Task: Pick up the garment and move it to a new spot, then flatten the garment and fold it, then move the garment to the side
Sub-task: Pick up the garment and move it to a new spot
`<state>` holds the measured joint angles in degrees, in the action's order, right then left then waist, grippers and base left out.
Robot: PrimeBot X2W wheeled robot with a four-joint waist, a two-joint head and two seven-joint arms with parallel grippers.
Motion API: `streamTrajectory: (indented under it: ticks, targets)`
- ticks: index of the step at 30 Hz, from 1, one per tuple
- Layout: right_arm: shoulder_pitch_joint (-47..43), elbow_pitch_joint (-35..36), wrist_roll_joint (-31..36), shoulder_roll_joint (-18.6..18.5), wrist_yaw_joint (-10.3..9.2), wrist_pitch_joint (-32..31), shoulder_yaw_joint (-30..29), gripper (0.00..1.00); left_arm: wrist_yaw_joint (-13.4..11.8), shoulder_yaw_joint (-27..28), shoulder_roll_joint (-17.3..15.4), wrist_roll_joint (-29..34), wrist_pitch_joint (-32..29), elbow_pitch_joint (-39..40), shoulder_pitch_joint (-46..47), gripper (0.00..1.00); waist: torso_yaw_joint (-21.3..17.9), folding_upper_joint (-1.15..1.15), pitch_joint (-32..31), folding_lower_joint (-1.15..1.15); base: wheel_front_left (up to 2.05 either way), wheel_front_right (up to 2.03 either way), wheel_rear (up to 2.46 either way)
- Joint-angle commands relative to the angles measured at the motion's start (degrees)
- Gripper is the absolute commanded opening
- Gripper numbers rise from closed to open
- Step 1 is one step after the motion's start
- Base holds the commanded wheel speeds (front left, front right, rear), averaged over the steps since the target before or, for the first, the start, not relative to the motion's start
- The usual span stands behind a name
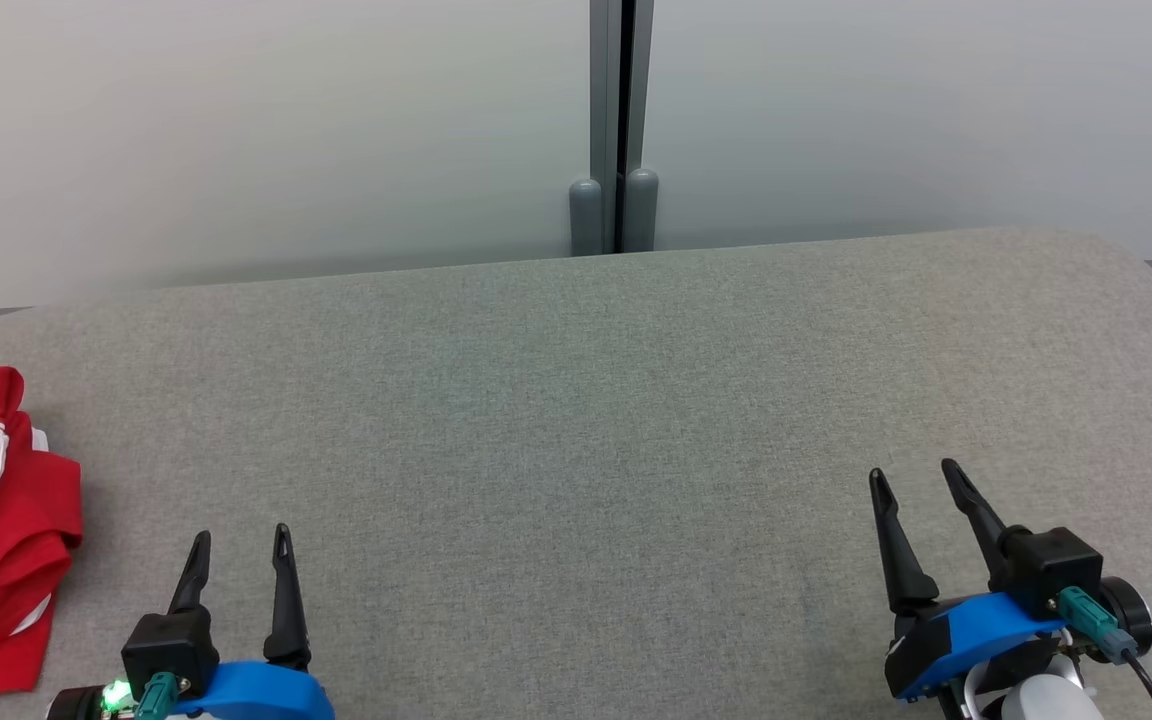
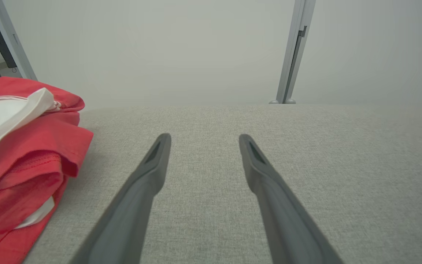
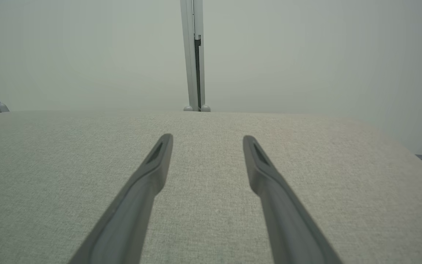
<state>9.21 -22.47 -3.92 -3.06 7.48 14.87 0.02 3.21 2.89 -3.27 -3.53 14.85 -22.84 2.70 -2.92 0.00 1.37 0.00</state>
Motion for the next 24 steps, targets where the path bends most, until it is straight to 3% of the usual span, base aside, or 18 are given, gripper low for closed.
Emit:
streamTrajectory:
  ticks: [1, 11, 24]
  targets:
    - [0.23, -0.06, 0.91, 0.12, 0.02, 0.45, 0.19, 1.0, -0.01, 0.12, 0.06, 0.64, 0.44, -0.08, -0.11, 1.0, 0.05, 0.0, 0.06, 0.0, 0.0, 0.0, 0.0]
    - [-0.06, 0.26, 0.84, 0.14, 0.03, 0.43, 1.12, 1.0, 0.6, 0.7, 0.28, -0.35, 0.43, -0.37, 1.23, 1.0, 3.85, 0.0, 0.91, 0.0, 0.0, 0.0, 0.0]
    - [1.25, 0.18, 0.13, 0.07, 0.02, 0.44, 4.46, 1.0, 0.36, 1.55, 0.43, -0.34, 0.42, -0.05, 1.15, 1.0, 17.62, 0.0, 2.68, 0.0, 0.0, 0.0, 0.0]
